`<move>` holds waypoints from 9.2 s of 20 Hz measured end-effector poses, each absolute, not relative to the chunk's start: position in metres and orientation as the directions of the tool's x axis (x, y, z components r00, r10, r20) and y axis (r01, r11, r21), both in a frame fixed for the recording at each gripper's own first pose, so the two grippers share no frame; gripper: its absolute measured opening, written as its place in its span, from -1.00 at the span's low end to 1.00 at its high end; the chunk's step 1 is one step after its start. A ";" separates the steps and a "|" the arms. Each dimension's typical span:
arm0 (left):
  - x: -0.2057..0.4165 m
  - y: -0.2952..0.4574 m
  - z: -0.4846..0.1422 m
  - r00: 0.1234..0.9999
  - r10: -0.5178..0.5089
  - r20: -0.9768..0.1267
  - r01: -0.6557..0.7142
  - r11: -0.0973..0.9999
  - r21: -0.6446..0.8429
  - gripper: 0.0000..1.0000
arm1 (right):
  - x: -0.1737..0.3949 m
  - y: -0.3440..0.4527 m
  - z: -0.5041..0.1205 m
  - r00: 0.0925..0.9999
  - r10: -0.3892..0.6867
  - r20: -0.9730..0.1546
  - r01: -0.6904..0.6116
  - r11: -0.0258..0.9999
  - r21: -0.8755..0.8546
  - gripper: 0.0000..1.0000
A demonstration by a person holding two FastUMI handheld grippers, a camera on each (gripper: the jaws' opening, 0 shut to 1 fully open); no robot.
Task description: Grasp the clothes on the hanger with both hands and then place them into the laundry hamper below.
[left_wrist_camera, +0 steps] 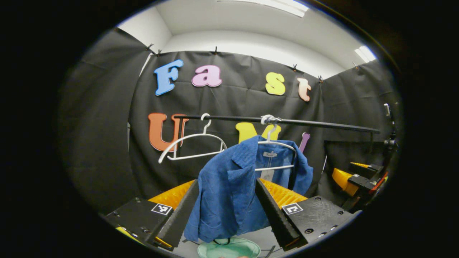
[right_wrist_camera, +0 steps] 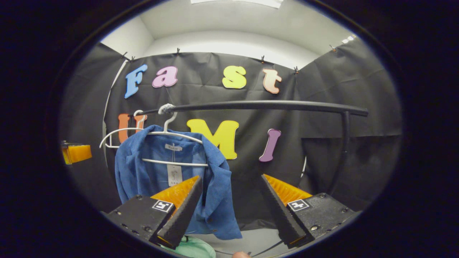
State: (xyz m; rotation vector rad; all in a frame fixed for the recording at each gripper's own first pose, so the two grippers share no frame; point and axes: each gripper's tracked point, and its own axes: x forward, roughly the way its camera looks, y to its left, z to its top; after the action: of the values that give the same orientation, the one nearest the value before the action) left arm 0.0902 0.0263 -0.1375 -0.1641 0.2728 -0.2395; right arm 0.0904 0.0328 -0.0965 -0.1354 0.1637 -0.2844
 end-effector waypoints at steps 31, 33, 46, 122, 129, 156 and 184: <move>0.208 -0.024 -0.241 0.926 -0.016 -0.378 -0.026 0.994 -0.105 -0.66 | 0.247 -0.012 -0.195 0.945 -0.175 -0.276 0.137 0.979 -0.152 -0.27; 0.207 -0.017 -0.231 0.932 -0.023 -0.362 -0.020 0.993 -0.113 -0.98 | 0.241 -0.020 -0.185 0.946 -0.217 -0.239 0.178 0.969 -0.174 -0.55; 0.212 0.048 -0.177 0.952 0.052 -0.301 -0.064 0.997 -0.033 -0.80 | 0.242 -0.051 -0.134 0.937 -0.330 -0.119 0.299 0.929 -0.218 -0.78; 0.185 0.105 -0.273 0.840 -0.164 -0.518 0.162 0.986 -0.050 -0.96 | 0.229 -0.056 -0.237 0.891 -0.323 -0.318 0.227 0.925 -0.304 -0.82; 0.159 0.094 -0.269 0.835 -0.213 -0.506 0.222 0.974 -0.043 -0.96 | 0.198 -0.007 -0.247 0.891 -0.271 -0.365 0.175 0.945 -0.277 -0.82; 0.080 -0.030 -0.148 0.729 -0.605 -0.320 0.586 0.793 -0.165 -0.96 | 0.115 0.177 -0.176 0.889 0.086 -0.451 -0.051 0.995 0.089 -0.82; 0.019 -0.007 -0.441 0.431 -0.333 -0.838 0.416 0.898 -0.143 0.84 | 0.073 0.128 -0.443 0.461 -0.058 -0.886 0.037 0.998 -0.046 0.51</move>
State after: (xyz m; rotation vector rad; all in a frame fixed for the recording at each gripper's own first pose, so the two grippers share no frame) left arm 0.0187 -0.0068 -0.4411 0.0894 1.0234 -0.4678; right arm 0.0735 0.1281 -0.4426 -0.0214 1.0907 -0.0584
